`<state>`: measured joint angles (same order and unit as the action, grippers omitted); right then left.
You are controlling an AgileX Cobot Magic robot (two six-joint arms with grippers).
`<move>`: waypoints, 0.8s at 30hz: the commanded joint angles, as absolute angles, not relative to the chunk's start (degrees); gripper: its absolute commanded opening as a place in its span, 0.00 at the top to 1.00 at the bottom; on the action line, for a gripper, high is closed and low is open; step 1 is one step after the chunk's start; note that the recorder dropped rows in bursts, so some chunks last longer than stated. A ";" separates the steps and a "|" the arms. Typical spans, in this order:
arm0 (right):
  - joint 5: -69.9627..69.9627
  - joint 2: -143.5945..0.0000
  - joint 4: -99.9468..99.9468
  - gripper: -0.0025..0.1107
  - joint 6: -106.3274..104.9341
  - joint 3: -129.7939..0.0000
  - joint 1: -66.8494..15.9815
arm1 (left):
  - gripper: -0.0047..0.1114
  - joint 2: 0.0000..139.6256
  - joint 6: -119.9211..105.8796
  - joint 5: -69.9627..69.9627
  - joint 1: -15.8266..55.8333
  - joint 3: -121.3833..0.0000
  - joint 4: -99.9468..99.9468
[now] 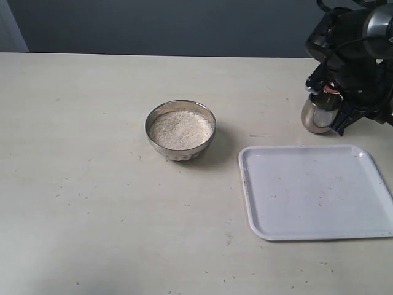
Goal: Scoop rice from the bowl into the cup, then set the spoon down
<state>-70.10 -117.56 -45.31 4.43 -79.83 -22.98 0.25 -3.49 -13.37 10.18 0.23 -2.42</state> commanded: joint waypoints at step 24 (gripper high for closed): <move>-69.96 -117.56 -36.78 0.99 6.07 -79.59 -23.41 | 0.96 0.00 -3.11 -13.29 10.41 0.00 -2.48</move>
<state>-70.10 -117.56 -37.78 5.42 -79.83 -23.40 0.25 -3.49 -13.37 10.18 0.23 -2.42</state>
